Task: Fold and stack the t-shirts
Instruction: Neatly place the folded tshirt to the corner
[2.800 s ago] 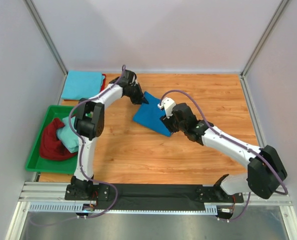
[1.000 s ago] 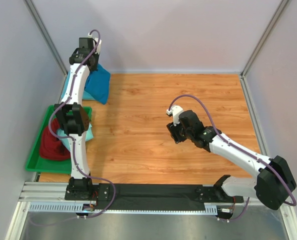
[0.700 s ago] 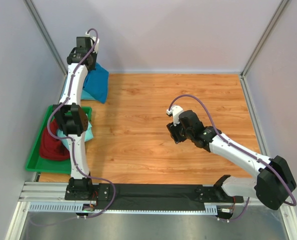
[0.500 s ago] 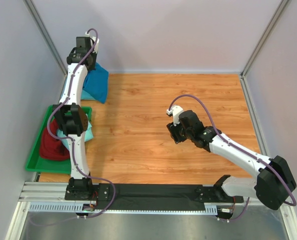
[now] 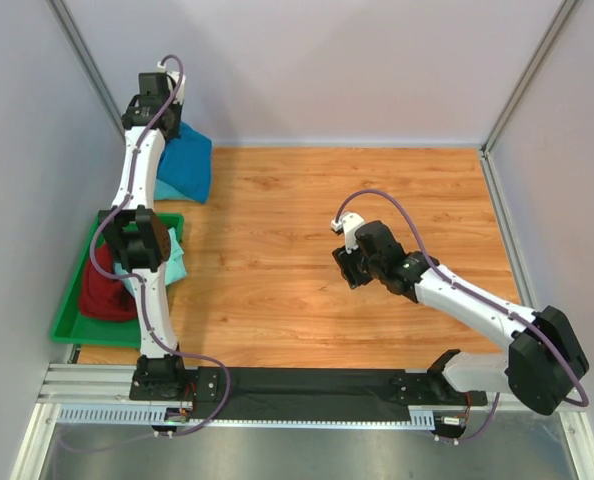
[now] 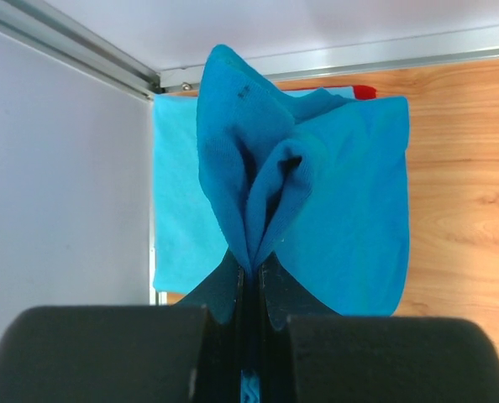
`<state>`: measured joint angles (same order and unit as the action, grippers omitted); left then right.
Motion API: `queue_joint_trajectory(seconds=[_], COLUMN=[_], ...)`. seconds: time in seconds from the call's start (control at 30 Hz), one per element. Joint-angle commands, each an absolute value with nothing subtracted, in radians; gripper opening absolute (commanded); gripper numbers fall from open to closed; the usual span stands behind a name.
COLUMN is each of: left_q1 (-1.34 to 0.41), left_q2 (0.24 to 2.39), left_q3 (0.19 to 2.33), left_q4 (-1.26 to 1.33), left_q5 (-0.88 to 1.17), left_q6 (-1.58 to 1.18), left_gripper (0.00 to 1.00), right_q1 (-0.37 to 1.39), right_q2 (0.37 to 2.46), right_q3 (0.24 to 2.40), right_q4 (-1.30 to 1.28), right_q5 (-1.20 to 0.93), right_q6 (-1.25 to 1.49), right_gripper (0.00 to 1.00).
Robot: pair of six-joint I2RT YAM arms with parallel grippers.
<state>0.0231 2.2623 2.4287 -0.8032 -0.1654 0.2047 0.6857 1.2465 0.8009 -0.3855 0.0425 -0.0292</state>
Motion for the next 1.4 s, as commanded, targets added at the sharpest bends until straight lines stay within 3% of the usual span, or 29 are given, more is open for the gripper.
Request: queue_joint_trajectory(seconds=[0.0,0.47,1.03,1.13,1.17,1.3,1.33,1.37], left_q1=[0.044,0.083,0.147,0.146,0.146,0.144,0.144,0.141], left_q2=[2.243,2.388,2.464,2.474,2.477,2.429,2.407,2.386], left_q3=[2.497,2.580,2.487,2.487,2.497,2.542,2.537,2.530], left_q4=[-0.722,-0.696,-0.534,-0.528,-0.528,-0.551,-0.567,-0.580], left_q5=[-0.152,-0.097,-0.233,-0.287,-0.331,-0.396,-0.393,-0.400], left_q6=[0.232,0.212,0.195,0.189,0.169,0.074,0.049,0.028], left_gripper=[0.00,0.00,0.00,0.39,0.59,0.67,0.82,0.85], right_q1=[0.681,0.681,0.681,0.681,0.681,0.681,0.681,0.680], right_q2=[1.265,1.333,1.419,1.427,1.428,1.437,1.437,1.431], right_q3=[0.822,0.841,0.908,0.923,0.926,0.949,0.956,0.956], right_q4=[-0.373,-0.371,-0.394,-0.400,-0.399,-0.408,-0.408,-0.405], right_q5=[0.034,0.023,0.018,0.015,0.015,0.014,0.014,-0.017], right_q6=[-0.018,-0.008,0.066,0.077,0.084,0.116,0.129,0.143], right_gripper=[0.50,0.50,0.50,0.50,0.50,0.50,0.50,0.50])
